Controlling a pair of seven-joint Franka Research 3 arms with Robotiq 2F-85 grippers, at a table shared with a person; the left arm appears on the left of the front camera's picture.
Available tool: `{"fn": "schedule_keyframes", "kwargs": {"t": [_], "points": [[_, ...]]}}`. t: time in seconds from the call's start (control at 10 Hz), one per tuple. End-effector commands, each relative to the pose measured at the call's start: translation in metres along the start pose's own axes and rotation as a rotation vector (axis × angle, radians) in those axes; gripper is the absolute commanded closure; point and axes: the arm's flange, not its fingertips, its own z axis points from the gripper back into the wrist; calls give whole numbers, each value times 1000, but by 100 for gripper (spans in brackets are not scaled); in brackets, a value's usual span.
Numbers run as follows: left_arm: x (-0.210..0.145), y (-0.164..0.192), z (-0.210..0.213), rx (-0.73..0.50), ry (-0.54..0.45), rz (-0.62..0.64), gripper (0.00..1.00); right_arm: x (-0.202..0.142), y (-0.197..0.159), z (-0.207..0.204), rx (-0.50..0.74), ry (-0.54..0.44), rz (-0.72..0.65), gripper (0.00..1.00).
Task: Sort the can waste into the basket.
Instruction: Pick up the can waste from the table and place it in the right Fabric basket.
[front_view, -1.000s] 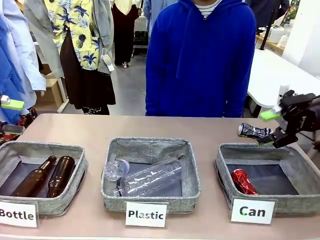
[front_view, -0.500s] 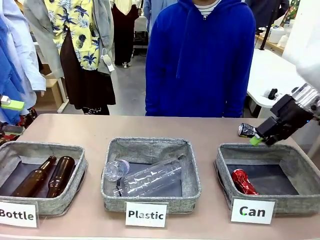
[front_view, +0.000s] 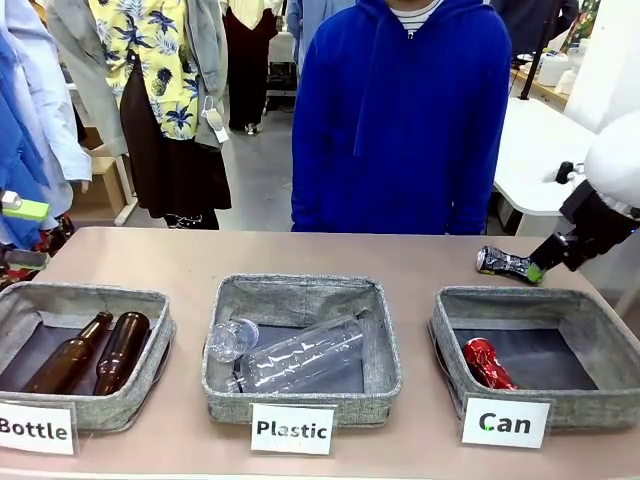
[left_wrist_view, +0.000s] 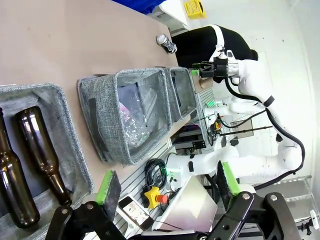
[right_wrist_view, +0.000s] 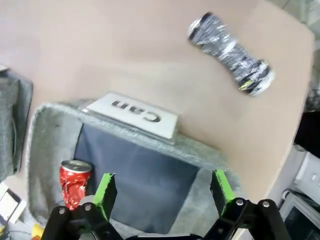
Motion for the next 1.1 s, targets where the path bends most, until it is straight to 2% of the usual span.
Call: {"fn": "schedule_keyframes", "kwargs": {"t": [0.0,0.1,0.2,0.3,0.4,0.5,0.6,0.7,0.8,0.9,1.0], "points": [[-2,-2,-1,-10,-1,6,0,6,-3,-1,63,17,2,0],[-2,-2,-1,-10,-1,6,0,0,0,0,0,0,0,0],[-2,-2,-1,-10,-1,6,0,15,-11,-2,-7,16,120,0],[-2,-2,-1,-10,-1,6,0,38,-21,2,-19,-31,240,0],[-2,-2,-1,-10,-1,6,0,60,-30,10,8,-77,409,0],[-2,-2,-1,-10,-1,6,0,82,-44,14,-22,-78,594,0],[-2,-2,-1,-10,-1,6,0,97,-55,9,15,0,890,0],[-2,-2,-1,-10,-1,6,0,105,-63,6,25,-20,1076,0],[-2,-2,-1,-10,-1,6,0,110,-70,1,-20,4,1135,0],[-2,-2,-1,-10,-1,6,0,114,-76,-9,-6,17,1173,0],[-2,-2,-1,-10,-1,6,0,122,-87,-24,-56,35,1135,0]]}}
